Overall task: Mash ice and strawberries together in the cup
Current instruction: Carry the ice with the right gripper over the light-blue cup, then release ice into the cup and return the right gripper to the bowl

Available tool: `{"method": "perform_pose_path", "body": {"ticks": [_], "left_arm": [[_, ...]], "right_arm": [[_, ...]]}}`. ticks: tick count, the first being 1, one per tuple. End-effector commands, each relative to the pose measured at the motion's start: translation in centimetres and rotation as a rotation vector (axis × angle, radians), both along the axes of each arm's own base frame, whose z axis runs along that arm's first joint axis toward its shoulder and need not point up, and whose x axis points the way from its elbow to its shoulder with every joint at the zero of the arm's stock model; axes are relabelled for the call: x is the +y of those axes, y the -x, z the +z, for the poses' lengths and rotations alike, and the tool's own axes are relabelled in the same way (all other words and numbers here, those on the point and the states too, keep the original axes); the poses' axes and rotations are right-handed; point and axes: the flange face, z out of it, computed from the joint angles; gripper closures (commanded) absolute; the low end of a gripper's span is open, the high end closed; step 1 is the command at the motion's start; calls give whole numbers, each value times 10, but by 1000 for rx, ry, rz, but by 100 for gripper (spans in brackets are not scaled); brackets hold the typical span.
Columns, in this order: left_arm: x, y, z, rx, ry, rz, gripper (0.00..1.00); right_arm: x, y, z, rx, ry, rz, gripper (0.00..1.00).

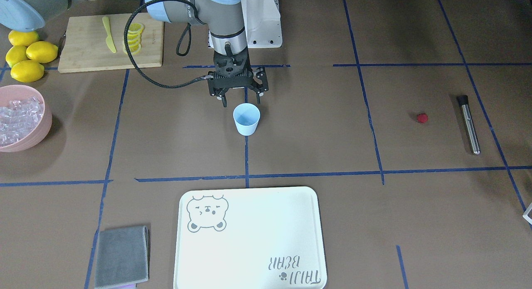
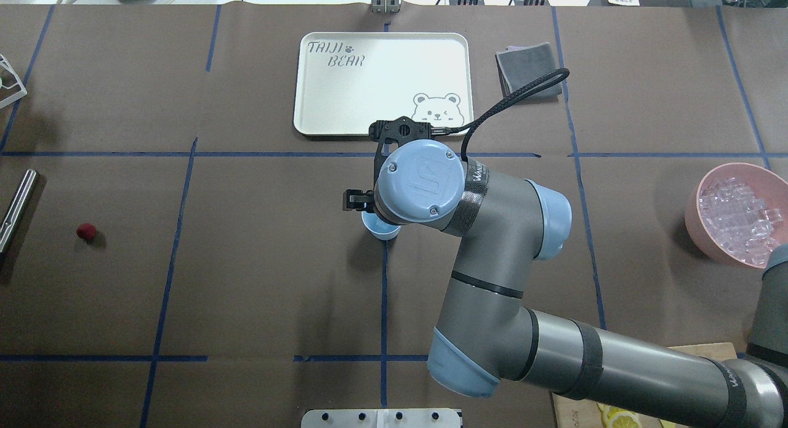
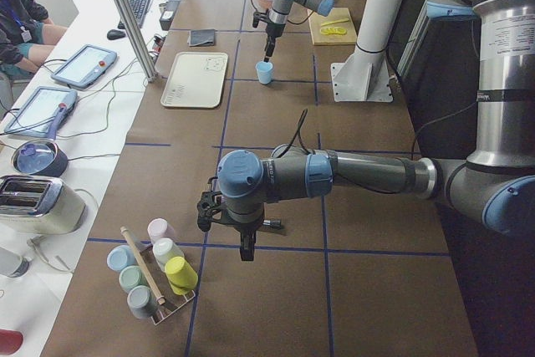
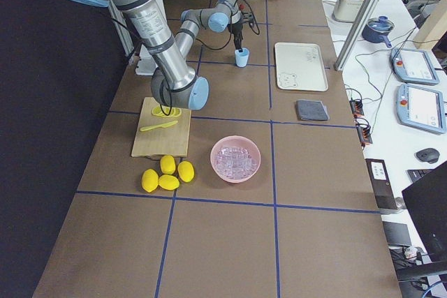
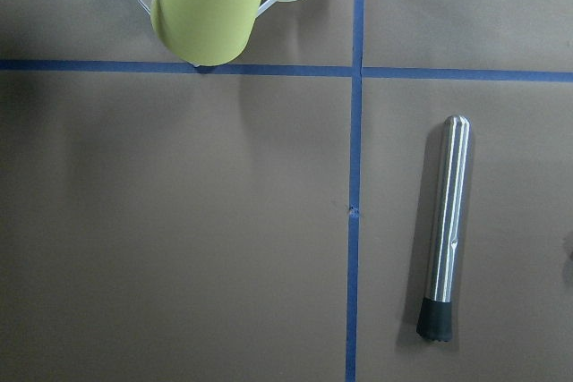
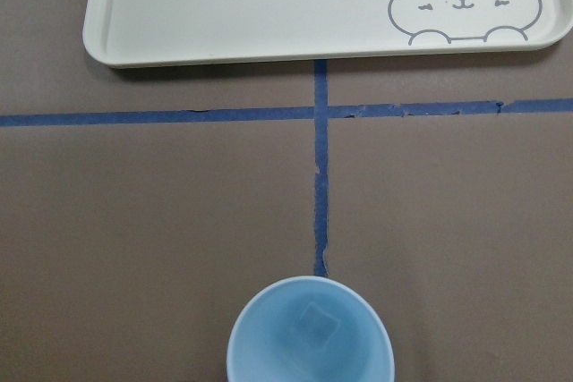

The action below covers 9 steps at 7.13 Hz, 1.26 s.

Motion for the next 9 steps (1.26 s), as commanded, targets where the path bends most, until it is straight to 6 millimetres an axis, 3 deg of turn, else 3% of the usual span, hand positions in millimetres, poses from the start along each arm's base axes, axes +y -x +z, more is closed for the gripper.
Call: {"method": "perform_pose_path", "body": {"ticks": [1,3,6,7,8,9], "left_arm": [[0,0,2,0,4,0,0],[0,0,3,1,6,1,0],[2,0,6,1,9,1,0],[2,0,6,1,11,1,0],[5,-1,8,2,16,1,0],[8,-1,7,2,14,1,0]], "right_arm": [[-24,-21,9,6,32,2,1],[-64,-85,63,38,75,-56,1],[-64,-238,188,152,-18,-198,1],[-62,-306,235,188,-58,-255,1],[-54,-355,281,197,-82,-294,1],[-37,-387,322,218,-96,-309,1]]}}
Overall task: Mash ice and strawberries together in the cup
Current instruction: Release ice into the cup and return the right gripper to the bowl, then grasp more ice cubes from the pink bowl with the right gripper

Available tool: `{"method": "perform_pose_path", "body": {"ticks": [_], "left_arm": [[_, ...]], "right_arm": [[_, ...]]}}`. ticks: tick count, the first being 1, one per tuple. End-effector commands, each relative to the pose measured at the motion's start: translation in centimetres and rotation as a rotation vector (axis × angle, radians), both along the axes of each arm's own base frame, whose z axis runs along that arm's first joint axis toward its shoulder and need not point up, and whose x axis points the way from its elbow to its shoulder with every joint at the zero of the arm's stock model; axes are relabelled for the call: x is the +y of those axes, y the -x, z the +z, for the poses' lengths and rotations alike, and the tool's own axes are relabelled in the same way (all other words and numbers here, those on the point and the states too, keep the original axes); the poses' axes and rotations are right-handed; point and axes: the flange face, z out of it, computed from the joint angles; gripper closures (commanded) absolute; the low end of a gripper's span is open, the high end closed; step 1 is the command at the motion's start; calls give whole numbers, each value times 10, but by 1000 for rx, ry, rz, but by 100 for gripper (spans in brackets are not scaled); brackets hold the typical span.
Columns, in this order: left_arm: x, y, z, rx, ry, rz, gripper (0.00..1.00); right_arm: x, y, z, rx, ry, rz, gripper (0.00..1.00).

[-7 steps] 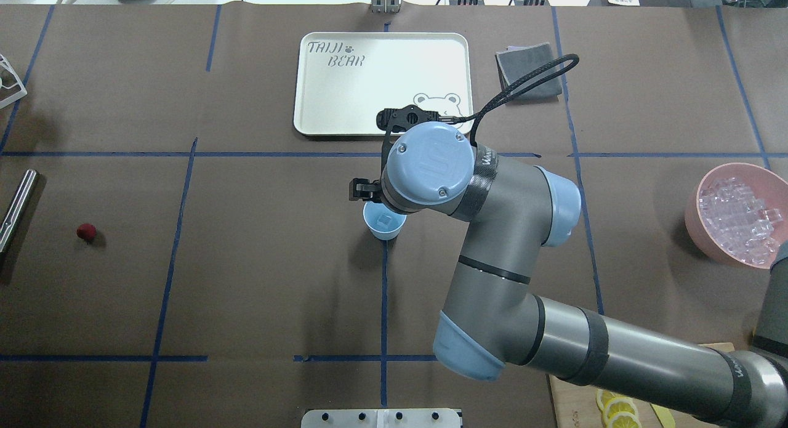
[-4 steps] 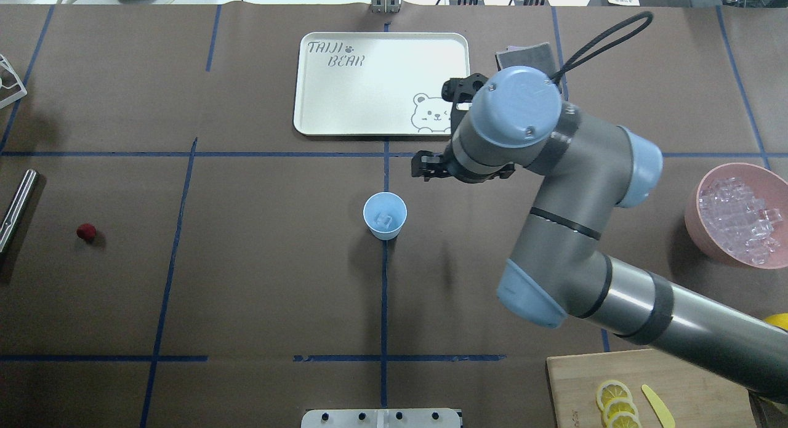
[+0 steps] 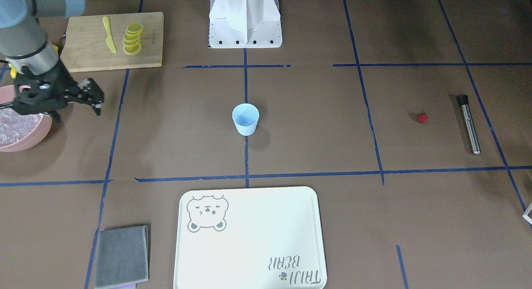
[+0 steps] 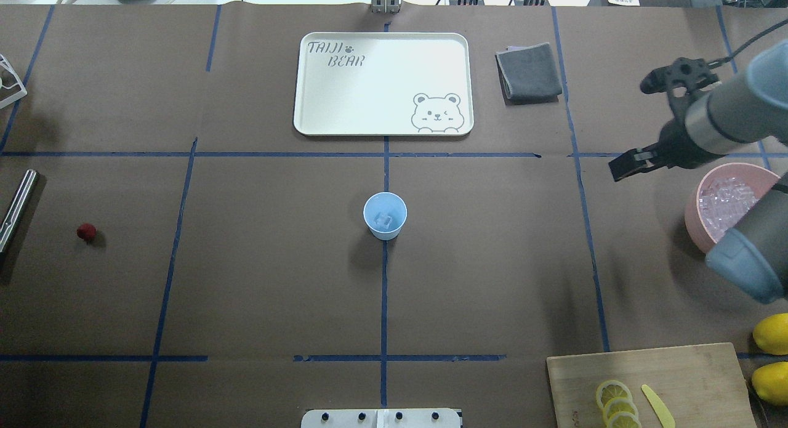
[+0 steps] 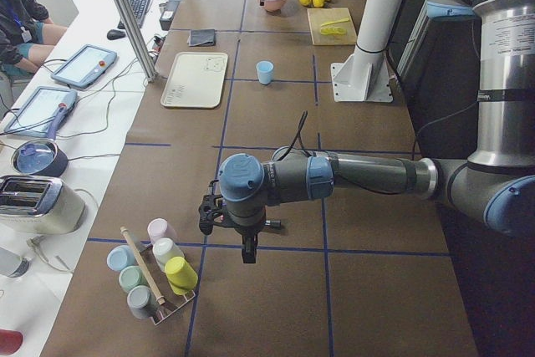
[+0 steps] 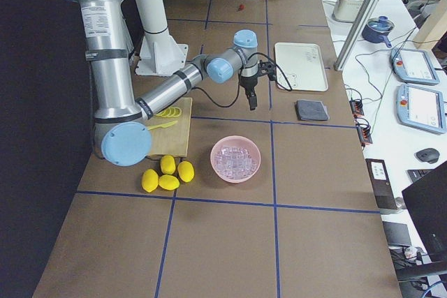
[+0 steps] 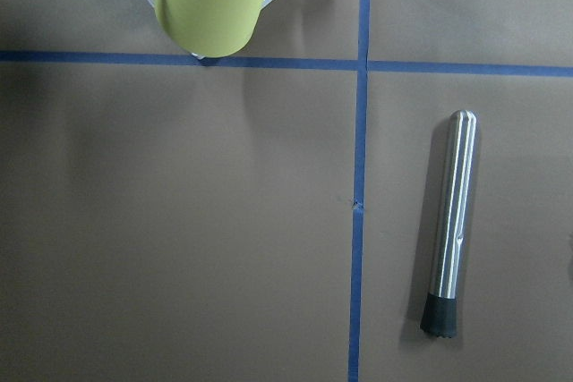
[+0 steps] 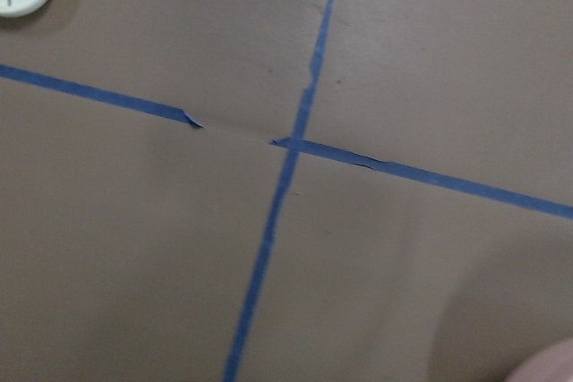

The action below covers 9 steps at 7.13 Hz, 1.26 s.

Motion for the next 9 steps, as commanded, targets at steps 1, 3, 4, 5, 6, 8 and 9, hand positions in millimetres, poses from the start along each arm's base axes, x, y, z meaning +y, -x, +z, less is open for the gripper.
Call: {"method": "perform_pose_path", "body": {"ticks": [1,3,4,5,6,8,9], "left_arm": [[3,0,0,0,-2,0,0],[3,0,-1,0,-4,0,0],[3,0,-1,-1,-6,0,0],[3,0,-2,-1,-7,0,0],[3,0,-2,-1,-7,0,0],[3,0,-2,-1,-7,0,0],[3,0,-1,0,-4,0,0]], "right_arm": [[41,-75,88,44,-38,-60,1],[53,-85,124,87,9,-57,2],[51,-83,145,105,45,-58,2],[50,-82,159,117,67,-59,3],[50,-82,165,123,79,-58,3],[50,-82,181,137,103,-62,6],[49,-81,187,142,113,-62,9]]}}
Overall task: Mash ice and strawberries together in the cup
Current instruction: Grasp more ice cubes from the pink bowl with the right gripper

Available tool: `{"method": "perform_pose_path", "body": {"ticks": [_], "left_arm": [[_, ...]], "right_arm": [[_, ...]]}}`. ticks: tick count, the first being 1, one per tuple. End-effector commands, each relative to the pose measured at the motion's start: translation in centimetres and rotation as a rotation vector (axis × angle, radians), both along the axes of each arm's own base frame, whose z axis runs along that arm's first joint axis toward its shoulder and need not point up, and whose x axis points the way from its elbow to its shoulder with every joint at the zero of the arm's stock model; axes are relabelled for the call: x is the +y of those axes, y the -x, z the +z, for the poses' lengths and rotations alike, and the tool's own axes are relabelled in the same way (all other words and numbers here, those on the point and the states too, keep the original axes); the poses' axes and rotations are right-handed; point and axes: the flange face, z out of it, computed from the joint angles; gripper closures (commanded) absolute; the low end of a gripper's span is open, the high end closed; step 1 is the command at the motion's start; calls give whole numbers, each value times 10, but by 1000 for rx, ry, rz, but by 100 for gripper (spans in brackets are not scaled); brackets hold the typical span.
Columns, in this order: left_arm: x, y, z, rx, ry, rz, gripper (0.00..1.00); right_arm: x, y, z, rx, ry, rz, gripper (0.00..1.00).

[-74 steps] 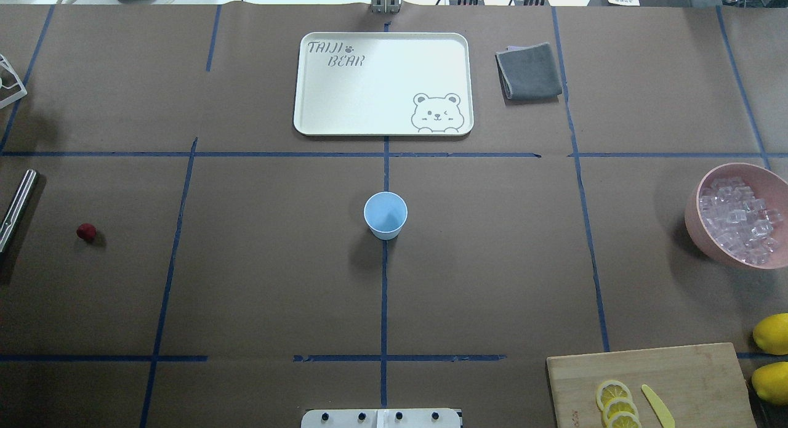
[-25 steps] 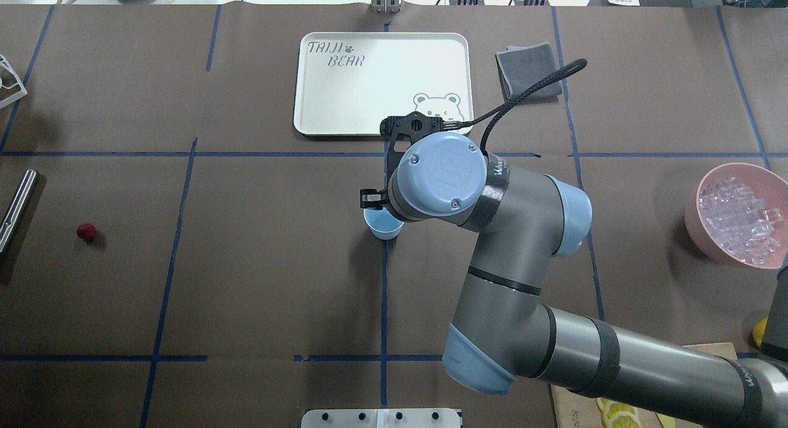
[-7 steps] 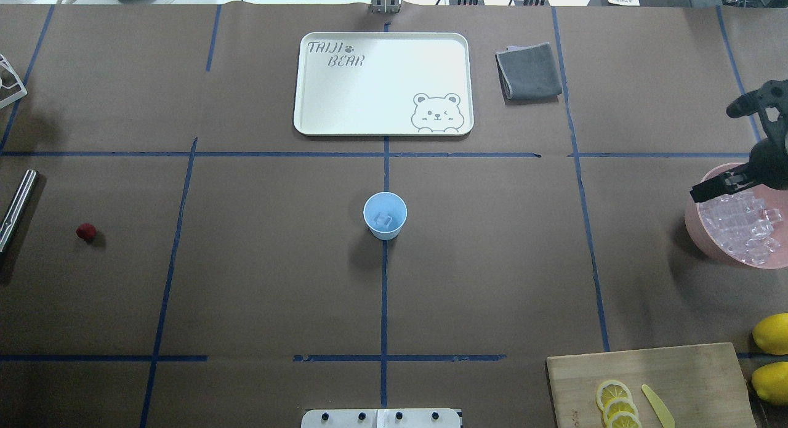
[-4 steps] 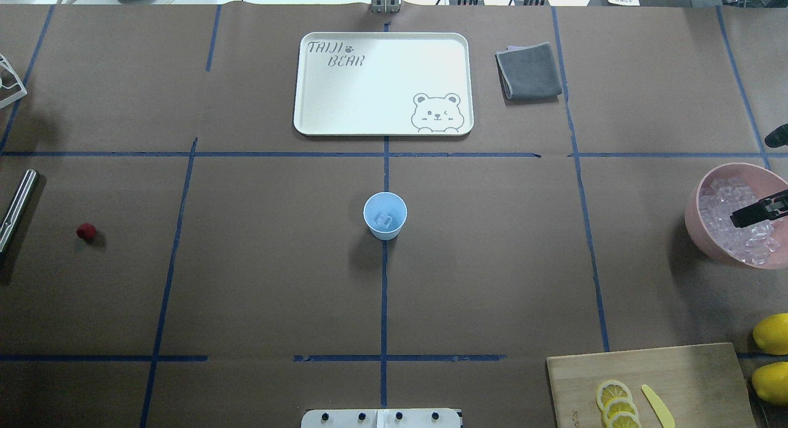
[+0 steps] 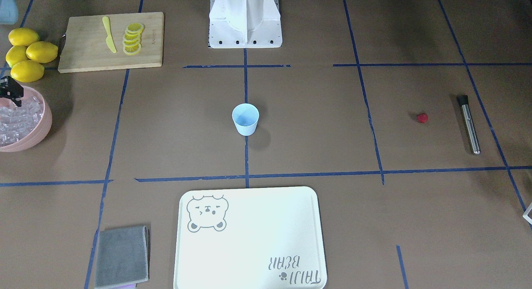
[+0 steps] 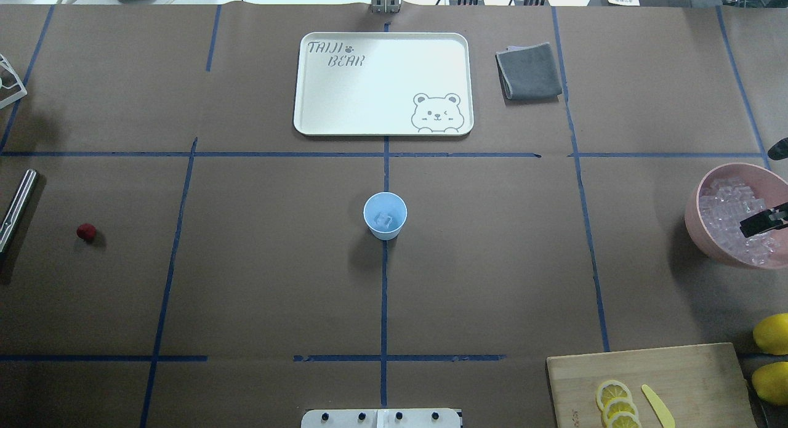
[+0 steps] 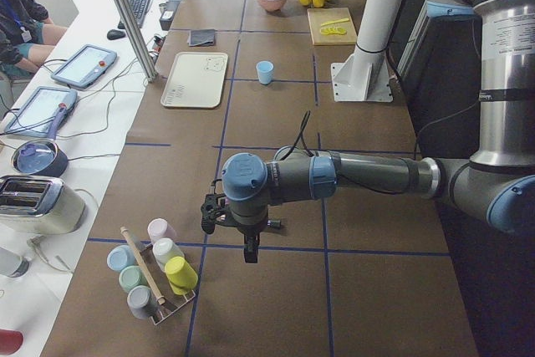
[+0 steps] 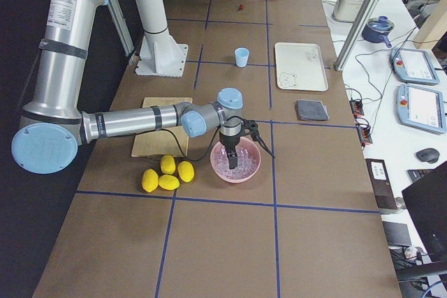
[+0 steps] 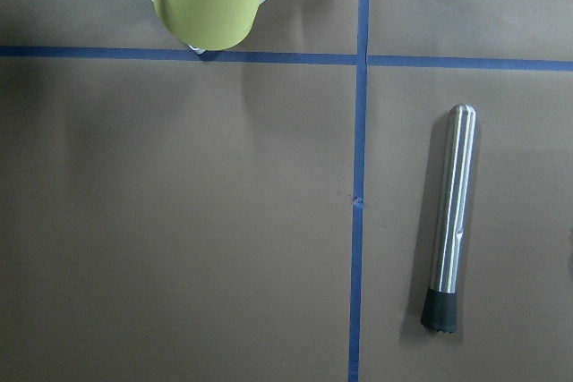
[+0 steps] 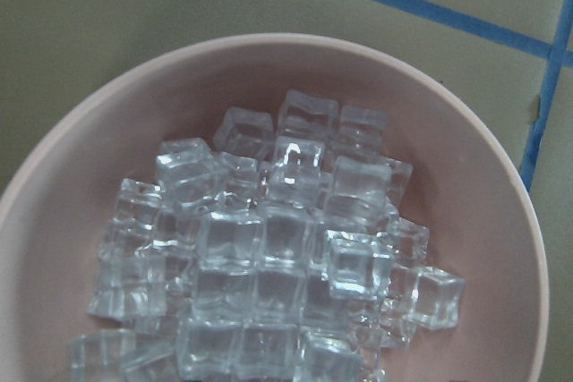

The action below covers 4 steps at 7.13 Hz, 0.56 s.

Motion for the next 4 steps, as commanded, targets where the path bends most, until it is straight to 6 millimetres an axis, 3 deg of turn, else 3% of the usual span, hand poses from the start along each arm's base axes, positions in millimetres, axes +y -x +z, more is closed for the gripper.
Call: {"method": "perform_pose_path", "body": {"ticks": [1,2,3,4], "left_arm": [[0,0,0,0,1,0,0],[0,0,1,0,4,0,0],[1,0,1,1,5,0,0],[2,0,2,1,7,0,0]], "right_arm": [[-1,2,11,9,18,-2,11],[-1,2,11,7,20,-2,15],[-1,2,12,9,26,3,35],[-1,2,13,9,30,3,62]]}}
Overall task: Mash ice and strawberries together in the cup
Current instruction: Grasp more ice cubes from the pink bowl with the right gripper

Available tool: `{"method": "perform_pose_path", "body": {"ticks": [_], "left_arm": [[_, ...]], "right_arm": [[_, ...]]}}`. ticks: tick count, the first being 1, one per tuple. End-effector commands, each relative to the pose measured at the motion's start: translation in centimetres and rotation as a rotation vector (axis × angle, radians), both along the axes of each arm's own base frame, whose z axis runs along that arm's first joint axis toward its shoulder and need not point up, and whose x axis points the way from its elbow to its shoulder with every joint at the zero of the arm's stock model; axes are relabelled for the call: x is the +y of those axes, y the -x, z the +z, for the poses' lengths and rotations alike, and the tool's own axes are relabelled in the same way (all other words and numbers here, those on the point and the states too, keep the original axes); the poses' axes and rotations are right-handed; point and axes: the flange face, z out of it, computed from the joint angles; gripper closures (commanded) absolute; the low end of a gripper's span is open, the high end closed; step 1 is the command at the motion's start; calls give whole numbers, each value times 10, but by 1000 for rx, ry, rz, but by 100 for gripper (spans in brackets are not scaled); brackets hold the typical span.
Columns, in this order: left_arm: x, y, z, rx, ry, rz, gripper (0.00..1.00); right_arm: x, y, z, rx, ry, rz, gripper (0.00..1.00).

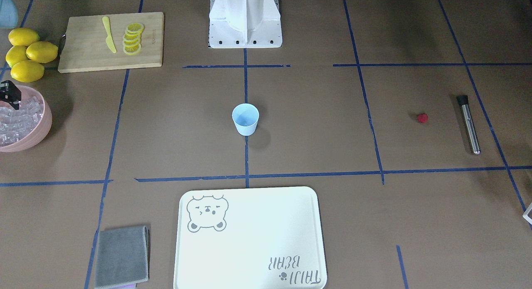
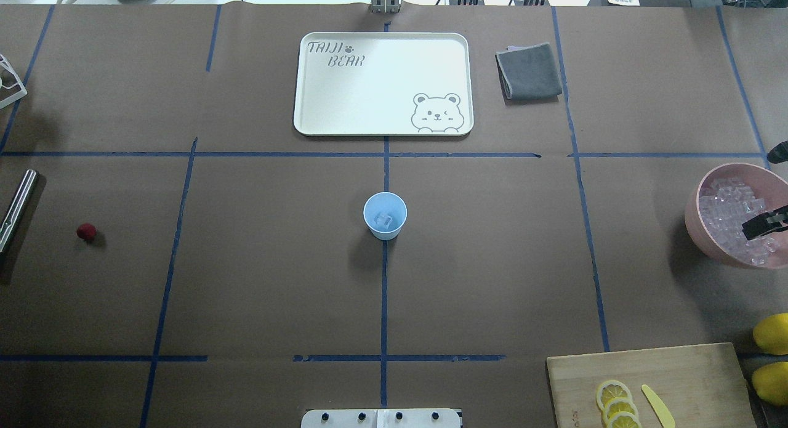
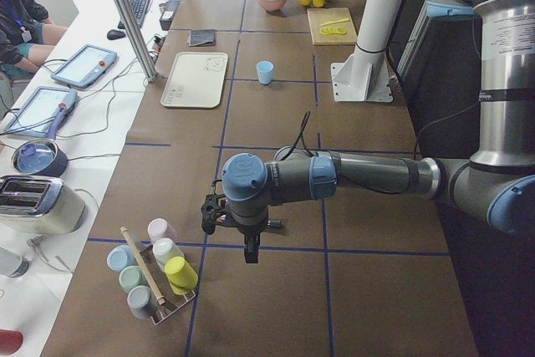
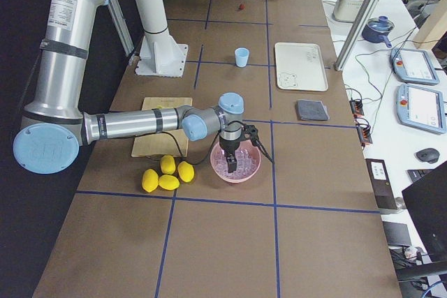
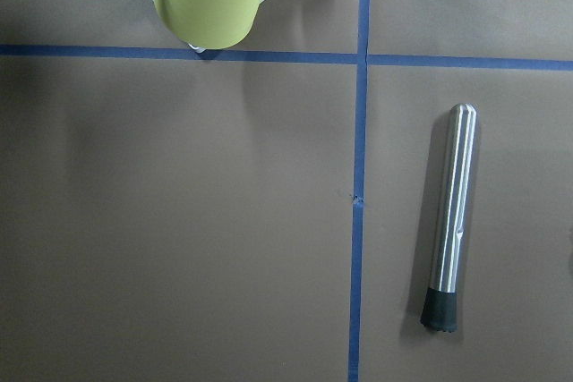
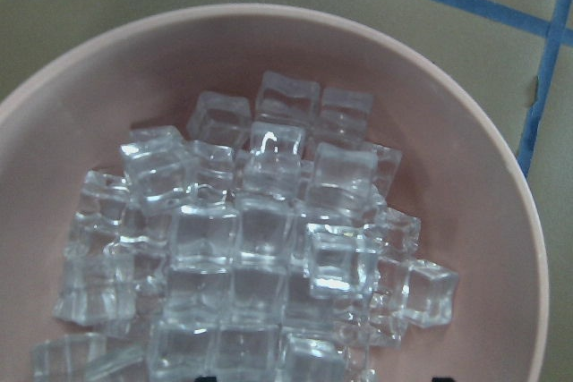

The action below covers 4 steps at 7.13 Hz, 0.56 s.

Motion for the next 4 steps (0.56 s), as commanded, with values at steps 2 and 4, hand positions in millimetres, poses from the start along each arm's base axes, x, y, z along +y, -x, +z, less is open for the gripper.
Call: {"method": "perform_pose_path", "body": {"ticks": [2,4], "left_arm": [[1,0,0,0,0,0,0],[1,0,1,0,2,0,0]], "right_arm": [[0,1,0,-5,5,0,97],[0,1,-13,-23,-11,0,99]]}}
